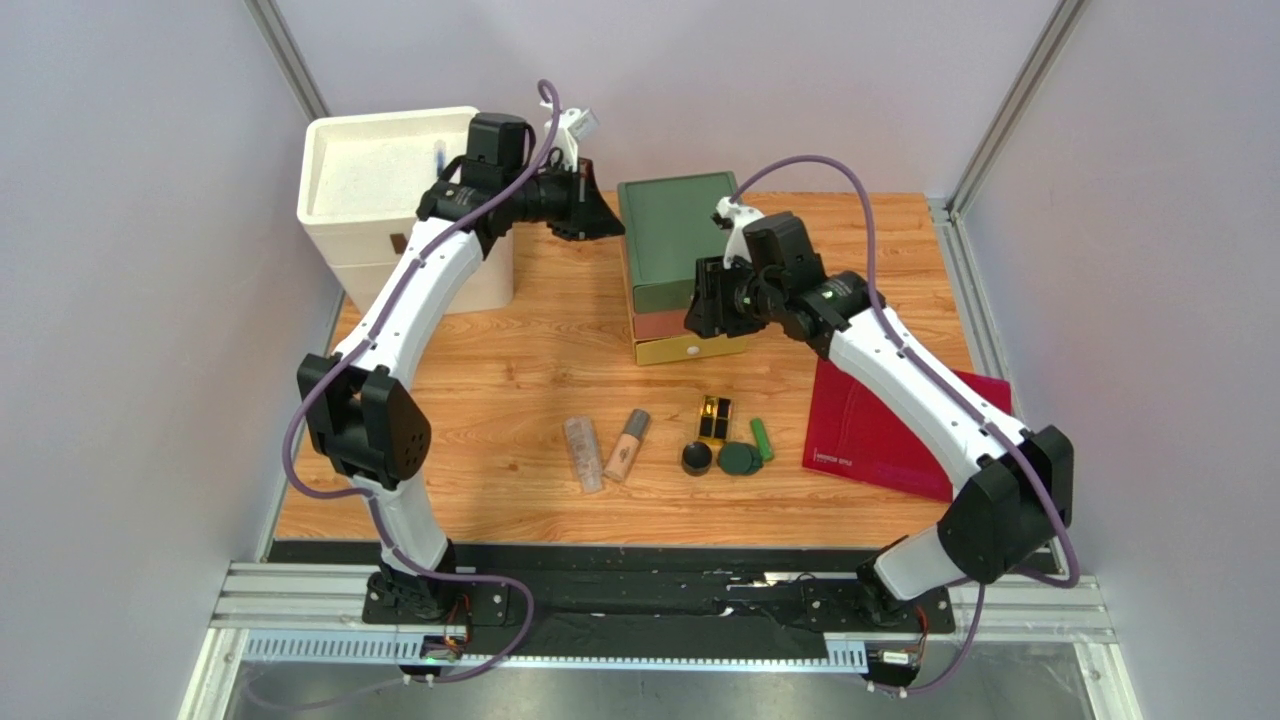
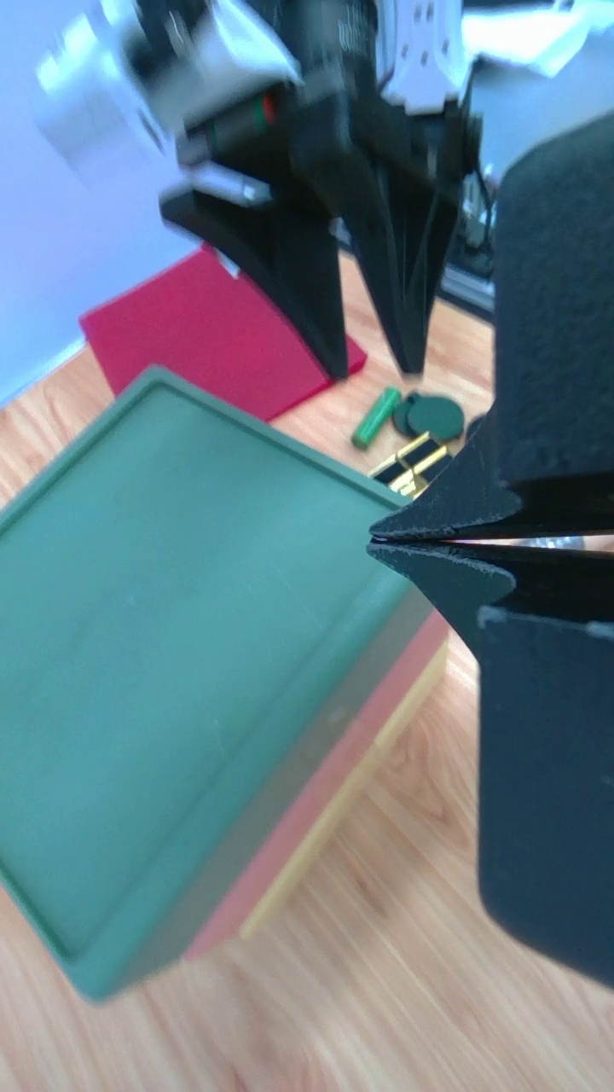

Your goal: Organize the makeup

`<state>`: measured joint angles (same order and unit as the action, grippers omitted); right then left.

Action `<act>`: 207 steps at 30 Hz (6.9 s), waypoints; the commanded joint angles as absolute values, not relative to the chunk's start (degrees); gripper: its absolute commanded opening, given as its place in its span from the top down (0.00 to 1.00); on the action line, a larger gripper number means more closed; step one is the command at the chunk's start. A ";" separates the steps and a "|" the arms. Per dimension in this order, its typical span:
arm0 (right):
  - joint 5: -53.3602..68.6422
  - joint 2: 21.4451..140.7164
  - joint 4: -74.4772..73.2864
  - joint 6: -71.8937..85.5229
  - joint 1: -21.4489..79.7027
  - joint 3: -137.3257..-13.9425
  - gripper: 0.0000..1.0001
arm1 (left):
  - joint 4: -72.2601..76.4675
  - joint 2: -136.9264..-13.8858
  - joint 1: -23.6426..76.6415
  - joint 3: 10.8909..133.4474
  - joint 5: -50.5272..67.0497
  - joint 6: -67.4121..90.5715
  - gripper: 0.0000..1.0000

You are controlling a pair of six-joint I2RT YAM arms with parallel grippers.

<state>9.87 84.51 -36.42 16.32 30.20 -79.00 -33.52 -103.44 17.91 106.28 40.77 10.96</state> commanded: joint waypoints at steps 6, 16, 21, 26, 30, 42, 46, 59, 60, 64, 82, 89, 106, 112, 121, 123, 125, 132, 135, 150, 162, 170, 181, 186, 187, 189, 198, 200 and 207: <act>-7.38 89.20 -30.24 7.39 32.96 -80.07 0.53 | -25.14 -114.42 18.81 115.04 53.78 23.90 1.00; -9.05 91.84 -28.30 6.33 34.28 -83.14 0.58 | -25.84 -117.33 19.69 117.33 51.86 25.75 1.00; -8.18 92.55 -28.30 6.51 34.45 -83.85 0.59 | -27.59 -119.09 19.69 118.12 52.03 25.49 1.00; -8.61 93.77 -28.39 6.94 34.45 -84.72 0.57 | -27.95 -119.71 19.69 118.21 52.29 25.66 1.00; -9.22 96.32 -29.26 8.08 34.45 -86.65 0.58 | -28.74 -119.79 19.69 118.21 52.56 24.87 1.00; -13.88 97.04 -28.39 11.51 35.24 -89.03 0.67 | -30.76 -119.97 19.77 116.90 53.17 23.12 1.00; -15.64 95.28 -27.25 10.90 35.95 -87.89 0.67 | -31.03 -120.23 19.69 117.16 53.35 22.94 1.00; -18.02 94.93 -25.31 10.46 36.04 -86.40 0.98 | -31.03 -120.59 19.69 116.72 53.44 23.29 1.00; -17.93 94.57 -25.31 10.28 36.04 -86.14 1.00 | -31.03 -120.59 19.69 116.63 53.26 23.29 1.00; -17.23 93.17 -25.05 10.37 36.03 -84.47 1.00 | -31.11 -120.94 19.69 116.89 53.09 23.55 1.00; -8.79 83.68 -43.67 8.61 39.90 -77.98 1.00 | -30.67 -124.45 19.60 121.11 52.47 27.07 1.00; -8.09 79.54 -45.87 9.05 40.34 -73.04 0.97 | -31.64 -125.07 19.60 121.99 52.30 27.07 1.00; -7.57 86.49 -44.81 8.44 40.25 -80.42 0.75 | -33.66 -123.84 19.60 121.90 50.63 24.70 0.98; -5.10 78.76 -47.27 7.91 40.34 -76.12 0.55 | -34.36 -122.26 19.60 122.25 48.96 23.64 0.91; -9.39 66.45 -50.37 5.71 39.73 -77.86 0.34 | -36.73 -115.77 19.60 122.60 44.58 19.61 0.69; -11.24 67.66 -49.49 5.63 38.94 -81.54 0.30 | -37.61 -113.92 19.60 122.61 42.90 17.67 0.61; -11.34 70.21 -49.22 5.80 36.75 -84.36 0.30 | -39.19 -110.93 19.60 122.08 40.10 15.66 0.48; -5.90 85.14 -45.97 6.94 28.93 -99.02 0.33 | -44.72 -99.25 19.60 112.00 31.21 11.78 0.20; -2.82 92.97 -45.96 7.73 26.46 -105.18 0.34 | -48.41 -95.47 19.60 105.33 28.22 12.39 0.13; 9.75 111.35 -40.87 12.83 18.28 -122.34 0.42 | -51.93 -86.21 19.78 70.15 25.14 28.74 0.03; 20.48 114.34 -37.53 14.68 17.93 -117.95 1.00 | -53.79 -98.16 23.03 69.08 25.32 29.27 0.05; 21.53 115.58 -37.53 14.50 17.93 -118.47 1.00 | -49.75 -104.23 23.55 67.94 23.12 29.97 0.13; 22.32 116.54 -37.97 14.33 17.49 -118.48 1.00 | -48.78 -114.78 25.58 70.23 24.70 28.39 0.66; 22.94 116.98 -38.06 14.41 17.23 -118.48 1.00 | -50.71 -112.07 25.58 70.05 21.63 27.25 1.00; 23.11 117.07 -38.14 14.41 17.14 -118.48 1.00 | -52.02 -111.36 25.58 70.48 21.19 26.81 1.00; 23.29 117.16 -38.06 14.41 17.23 -118.48 1.00 | -53.69 -108.55 25.58 72.76 19.34 25.93 1.00; 25.05 118.12 -38.32 14.59 16.88 -119.09 1.00 | -63.01 -98.71 25.58 92.96 4.49 18.11 1.00; 25.40 118.47 -38.58 14.76 16.96 -119.62 1.00 | -62.85 -97.74 25.66 95.87 2.91 16.53 1.00; 26.63 119.97 -39.20 15.55 16.88 -120.32 1.00 | -52.85 -93.08 26.54 102.56 -1.48 12.22 1.00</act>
